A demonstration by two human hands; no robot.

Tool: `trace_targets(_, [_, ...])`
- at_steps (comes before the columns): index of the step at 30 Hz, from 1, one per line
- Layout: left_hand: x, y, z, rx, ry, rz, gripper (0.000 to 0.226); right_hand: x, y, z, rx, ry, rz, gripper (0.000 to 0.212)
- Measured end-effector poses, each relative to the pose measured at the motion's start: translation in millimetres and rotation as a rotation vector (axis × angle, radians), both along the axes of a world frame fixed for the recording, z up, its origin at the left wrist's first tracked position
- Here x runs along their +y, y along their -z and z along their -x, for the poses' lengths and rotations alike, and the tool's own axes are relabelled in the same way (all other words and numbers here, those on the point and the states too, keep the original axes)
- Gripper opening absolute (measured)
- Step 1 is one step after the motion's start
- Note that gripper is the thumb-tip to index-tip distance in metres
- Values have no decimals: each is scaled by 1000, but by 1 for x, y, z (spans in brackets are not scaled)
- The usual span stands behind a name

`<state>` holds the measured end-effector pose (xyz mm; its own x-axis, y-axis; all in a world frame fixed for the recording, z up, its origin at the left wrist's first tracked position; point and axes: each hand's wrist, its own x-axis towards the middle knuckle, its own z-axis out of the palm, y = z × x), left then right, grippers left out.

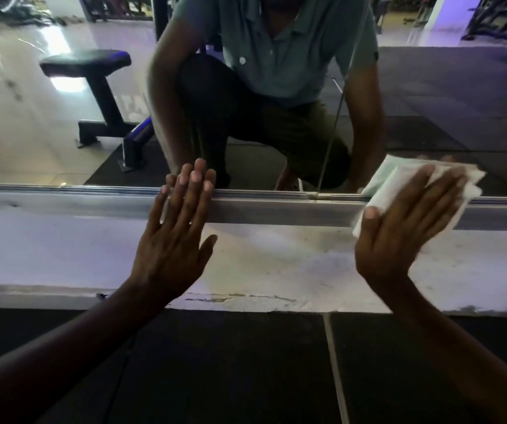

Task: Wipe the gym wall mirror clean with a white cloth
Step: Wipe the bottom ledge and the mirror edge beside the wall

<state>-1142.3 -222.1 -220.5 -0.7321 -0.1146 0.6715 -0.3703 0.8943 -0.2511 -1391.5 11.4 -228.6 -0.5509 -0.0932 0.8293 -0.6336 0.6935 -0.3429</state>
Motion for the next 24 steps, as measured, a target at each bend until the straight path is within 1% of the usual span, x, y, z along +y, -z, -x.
trace_targets(1, [-6, 0, -6, -47, -11, 37, 90, -7, -2, -7, -25, 9, 9, 80])
trace_targets(3, [-14, 4, -10, -144, -9, 105, 91, -30, -1, -29, -22, -5, -47, 85])
trace_targets(4, [-16, 6, -10, -168, -9, 122, 93, -43, 3, -43, 18, -73, -113, 85])
trace_targets(6, [-17, 9, -8, -163, -19, 130, 96, -67, 12, -66, 159, -257, -309, 82])
trace_targets(7, [-17, 11, -6, -155, -25, 130, 97, -75, 13, -72, 232, -319, -370, 81])
trace_targets(8, [-17, 11, -5, -147, -27, 131, 98, -77, 13, -72, 281, -356, -384, 78])
trace_targets(9, [-17, 12, -5, -142, -26, 134, 99, -74, 14, -69, 301, -379, -364, 75])
trace_targets(11, [-18, 11, -5, -145, -16, 144, 101, -55, 18, -52, 250, -358, -259, 73])
trace_targets(14, [-16, 5, -10, -192, -17, 145, 103, -17, 26, -19, 116, -160, -147, 77])
trace_targets(16, [-12, -1, -16, -237, -26, 149, 104, -16, 26, -15, 57, -86, -82, 81])
trace_targets(18, [-11, -9, -22, -280, -28, 168, 103, -39, 23, -31, 7, -73, -1, 85])
trace_targets(19, [-11, -13, -24, -299, -31, 173, 103, -53, 22, -42, -3, -87, 5, 86])
trace_targets(21, [-7, -17, -26, -316, -53, 177, 103, -68, 24, -61, 21, -172, -72, 86])
trace_targets(24, [-1, -16, -24, -308, -89, 156, 111, -50, 33, -54, 65, -279, -183, 81])
